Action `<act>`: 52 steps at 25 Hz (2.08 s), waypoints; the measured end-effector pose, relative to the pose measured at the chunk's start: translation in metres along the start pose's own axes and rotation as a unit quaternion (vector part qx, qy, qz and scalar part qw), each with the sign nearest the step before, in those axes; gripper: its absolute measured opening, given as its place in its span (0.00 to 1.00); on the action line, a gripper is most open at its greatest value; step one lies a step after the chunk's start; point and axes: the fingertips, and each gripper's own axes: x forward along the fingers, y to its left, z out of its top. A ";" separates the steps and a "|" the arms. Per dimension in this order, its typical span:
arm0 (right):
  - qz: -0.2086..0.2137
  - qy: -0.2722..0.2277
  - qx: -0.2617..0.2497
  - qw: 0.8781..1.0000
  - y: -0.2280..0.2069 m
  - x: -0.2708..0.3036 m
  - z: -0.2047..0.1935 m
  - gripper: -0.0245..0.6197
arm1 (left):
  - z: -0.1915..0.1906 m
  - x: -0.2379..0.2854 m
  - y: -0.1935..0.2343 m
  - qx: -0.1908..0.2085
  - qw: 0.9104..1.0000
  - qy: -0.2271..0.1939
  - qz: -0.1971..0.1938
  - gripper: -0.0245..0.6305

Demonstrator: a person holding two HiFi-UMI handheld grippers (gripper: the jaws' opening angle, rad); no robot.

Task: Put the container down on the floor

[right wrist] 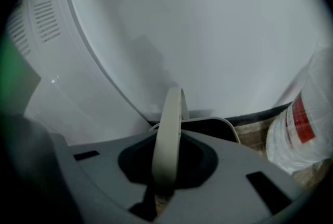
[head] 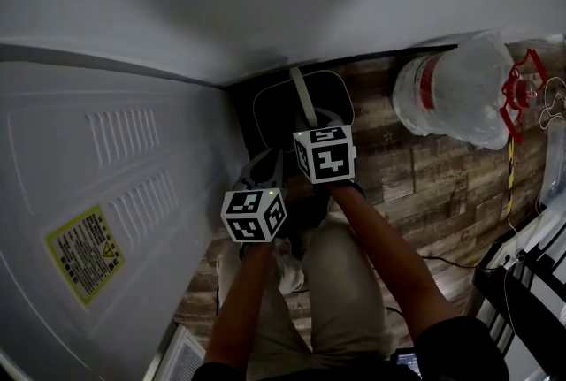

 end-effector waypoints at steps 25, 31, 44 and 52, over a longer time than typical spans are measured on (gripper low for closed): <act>0.025 0.021 0.020 0.999 -0.016 -0.019 -0.042 0.09 | -0.022 0.014 -0.027 0.031 0.999 0.030 -0.014 0.06; 0.033 0.021 0.032 0.999 -0.025 -0.021 -0.045 0.09 | -0.021 0.023 -0.034 0.033 0.999 0.033 -0.024 0.06; 0.022 0.028 0.027 0.999 -0.056 -0.024 -0.052 0.09 | -0.020 0.044 -0.048 0.051 0.997 0.037 -0.037 0.06; 0.004 0.019 0.047 0.999 -0.087 -0.025 -0.057 0.09 | -0.025 0.061 -0.059 0.066 0.995 0.049 -0.050 0.06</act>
